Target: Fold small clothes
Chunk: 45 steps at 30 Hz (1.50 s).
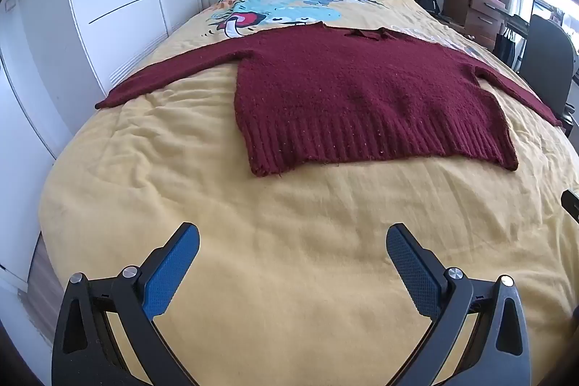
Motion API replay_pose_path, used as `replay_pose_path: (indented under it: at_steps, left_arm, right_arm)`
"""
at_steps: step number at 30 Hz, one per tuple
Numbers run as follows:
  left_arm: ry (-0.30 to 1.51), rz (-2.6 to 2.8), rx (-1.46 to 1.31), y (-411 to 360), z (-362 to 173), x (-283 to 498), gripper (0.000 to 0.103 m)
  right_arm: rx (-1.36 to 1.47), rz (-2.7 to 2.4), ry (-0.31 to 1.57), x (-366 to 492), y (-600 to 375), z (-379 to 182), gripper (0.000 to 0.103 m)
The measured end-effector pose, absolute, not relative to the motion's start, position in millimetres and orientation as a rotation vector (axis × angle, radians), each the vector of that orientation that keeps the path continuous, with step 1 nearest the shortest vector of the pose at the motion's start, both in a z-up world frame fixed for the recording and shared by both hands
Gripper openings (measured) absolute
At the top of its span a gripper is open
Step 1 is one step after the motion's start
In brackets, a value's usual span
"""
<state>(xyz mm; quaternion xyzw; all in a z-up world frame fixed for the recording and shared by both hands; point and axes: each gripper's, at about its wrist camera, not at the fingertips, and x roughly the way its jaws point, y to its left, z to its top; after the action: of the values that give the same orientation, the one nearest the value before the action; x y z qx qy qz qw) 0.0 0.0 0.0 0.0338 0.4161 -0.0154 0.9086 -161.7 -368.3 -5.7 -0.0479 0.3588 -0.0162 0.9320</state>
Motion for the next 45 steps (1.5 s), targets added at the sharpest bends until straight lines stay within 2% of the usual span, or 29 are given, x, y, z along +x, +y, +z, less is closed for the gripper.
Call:
replay_pose_path:
  at_steps: [15, 45]
  left_arm:
    - [0.867, -0.026, 0.069, -3.0, -11.4, -6.4, 0.102]
    - [0.869, -0.025, 0.062, -1.9, 1.3, 4.8, 0.102]
  right_arm:
    - [-0.098, -0.033, 0.738, -161.8, -369.0, -6.3, 0.103]
    - [-0.089, -0.042, 0.752, -157.3, -371.4, -5.5, 0.103]
